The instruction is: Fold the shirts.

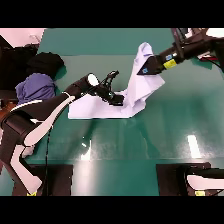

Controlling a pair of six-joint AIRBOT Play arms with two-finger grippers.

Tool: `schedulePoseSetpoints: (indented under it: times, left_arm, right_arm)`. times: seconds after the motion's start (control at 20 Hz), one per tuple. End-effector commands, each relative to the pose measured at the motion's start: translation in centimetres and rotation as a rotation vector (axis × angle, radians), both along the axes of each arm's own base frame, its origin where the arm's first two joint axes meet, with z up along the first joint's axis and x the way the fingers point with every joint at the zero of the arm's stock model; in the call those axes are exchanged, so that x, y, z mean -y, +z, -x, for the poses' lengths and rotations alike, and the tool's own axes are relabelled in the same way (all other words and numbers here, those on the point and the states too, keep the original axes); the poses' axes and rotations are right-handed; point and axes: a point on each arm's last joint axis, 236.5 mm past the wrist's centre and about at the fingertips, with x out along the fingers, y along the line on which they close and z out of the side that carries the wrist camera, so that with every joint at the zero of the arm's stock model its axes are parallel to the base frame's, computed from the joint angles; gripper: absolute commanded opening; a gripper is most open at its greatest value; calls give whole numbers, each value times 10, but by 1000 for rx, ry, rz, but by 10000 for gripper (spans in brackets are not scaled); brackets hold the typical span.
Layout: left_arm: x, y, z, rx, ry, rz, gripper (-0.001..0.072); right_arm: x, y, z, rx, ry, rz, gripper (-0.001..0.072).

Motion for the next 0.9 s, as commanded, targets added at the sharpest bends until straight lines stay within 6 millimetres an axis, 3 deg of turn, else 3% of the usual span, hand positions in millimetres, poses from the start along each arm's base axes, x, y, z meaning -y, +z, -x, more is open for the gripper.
schedulePoseSetpoints:
  times: [0.0,0.15,0.3,0.45,0.6,0.75,0.8,0.85]
  left_arm:
    - [-13,4,1,-33,-26,-12,21]
    - [-57,32,-21,32,-6,-56,21]
    - [-122,80,-45,131,60,-108,21]
    - [-195,131,-55,211,151,-163,22]
    - [-258,172,-50,276,238,-224,22]
    - [-297,209,-45,339,328,-231,22]
    - [-307,218,-43,359,354,-233,22]
    - [-315,225,-42,373,375,-235,22]
  right_arm:
    - [-31,7,5,13,68,-6,12]
    - [-53,6,11,21,119,-9,13]
    - [-82,-2,19,15,183,-9,12]
    - [-119,-16,19,24,223,-24,13]
    - [-161,-46,20,33,267,-35,14]
    - [-209,-89,28,72,346,-39,17]
    - [-230,-101,29,109,362,-52,37]
    - [-250,-107,31,152,372,-76,220]
